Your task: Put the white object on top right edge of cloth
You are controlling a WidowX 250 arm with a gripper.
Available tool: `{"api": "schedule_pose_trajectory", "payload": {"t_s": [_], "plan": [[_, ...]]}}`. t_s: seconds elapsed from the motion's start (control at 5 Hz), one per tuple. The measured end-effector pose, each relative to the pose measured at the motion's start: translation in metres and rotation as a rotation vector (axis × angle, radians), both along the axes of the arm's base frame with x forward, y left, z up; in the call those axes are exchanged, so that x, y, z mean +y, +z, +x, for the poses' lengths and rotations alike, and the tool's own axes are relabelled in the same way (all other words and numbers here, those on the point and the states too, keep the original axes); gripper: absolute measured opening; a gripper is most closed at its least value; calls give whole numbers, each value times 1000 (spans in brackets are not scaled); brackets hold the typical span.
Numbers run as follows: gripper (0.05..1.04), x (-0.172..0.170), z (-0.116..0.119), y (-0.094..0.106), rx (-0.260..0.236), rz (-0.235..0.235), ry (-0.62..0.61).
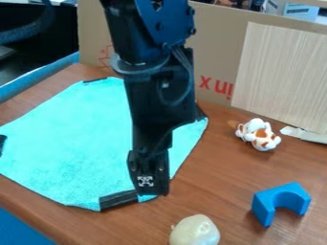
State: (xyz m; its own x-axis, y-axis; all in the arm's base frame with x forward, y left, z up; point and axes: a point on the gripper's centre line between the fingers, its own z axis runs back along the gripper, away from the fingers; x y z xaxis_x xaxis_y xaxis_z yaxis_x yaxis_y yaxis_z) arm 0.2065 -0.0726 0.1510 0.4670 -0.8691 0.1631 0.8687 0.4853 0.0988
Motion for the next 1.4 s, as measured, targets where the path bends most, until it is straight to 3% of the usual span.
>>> {"api": "schedule_pose_trajectory", "payload": {"t_s": [0.4,1.0,1.4], "plan": [[999,-15,1,-17,12,6,-34],[999,-37,20,-84,-78,53,5],[999,-38,26,-98,-75,63,10]]}}
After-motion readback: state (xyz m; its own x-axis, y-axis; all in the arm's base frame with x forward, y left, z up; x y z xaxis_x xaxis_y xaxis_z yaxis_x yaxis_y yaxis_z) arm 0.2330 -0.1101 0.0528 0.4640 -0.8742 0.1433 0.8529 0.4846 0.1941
